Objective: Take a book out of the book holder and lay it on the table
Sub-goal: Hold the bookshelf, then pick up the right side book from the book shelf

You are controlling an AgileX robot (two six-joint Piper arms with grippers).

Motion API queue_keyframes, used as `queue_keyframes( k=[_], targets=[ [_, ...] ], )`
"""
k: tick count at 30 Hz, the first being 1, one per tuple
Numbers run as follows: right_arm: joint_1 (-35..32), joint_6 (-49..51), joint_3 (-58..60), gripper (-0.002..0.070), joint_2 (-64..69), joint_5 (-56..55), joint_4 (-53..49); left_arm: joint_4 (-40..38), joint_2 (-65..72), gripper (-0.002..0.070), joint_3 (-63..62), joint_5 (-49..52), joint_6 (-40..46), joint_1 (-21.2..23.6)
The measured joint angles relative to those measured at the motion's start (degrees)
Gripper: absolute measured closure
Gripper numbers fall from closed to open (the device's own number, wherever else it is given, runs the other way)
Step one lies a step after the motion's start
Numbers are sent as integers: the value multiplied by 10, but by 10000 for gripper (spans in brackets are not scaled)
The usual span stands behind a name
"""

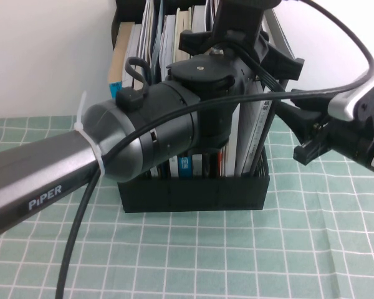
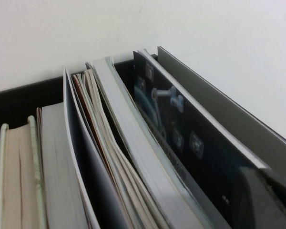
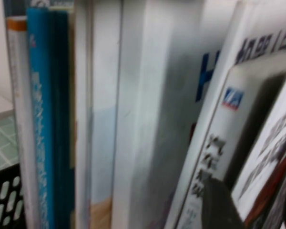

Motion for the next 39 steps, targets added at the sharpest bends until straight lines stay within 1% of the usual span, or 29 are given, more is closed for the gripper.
queue_keyframes(
  k=[11,14,19,21,24,26,29,33,36,39],
  targets=[
    [0,-2,-30,386,0,54,24,2,0,678,0,7,-10,1],
    [0,-2,-30,411,1,79,25,2,0,678,0,8,-10,1],
    [4,-2,-30,488,23,76,19,2,0,678,0,17,-10,-5],
    [8,-2,-30,521,36,69,19,3,0,678,0,17,-3,-17],
    [12,1,-30,608,46,61,19,3,-1,678,0,12,23,-35],
    [12,9,-30,642,46,55,19,-6,-7,678,1,5,45,-54],
    [12,16,-30,657,47,41,21,-16,-26,678,8,-9,95,-90],
    [12,17,-30,665,41,13,39,-16,-88,678,8,-46,162,-143],
    [12,5,-30,667,18,1,73,-16,-149,678,8,-88,194,-173],
    [12,-16,-30,668,-17,-3,114,-16,-205,678,8,-136,207,-192]
  ],
)
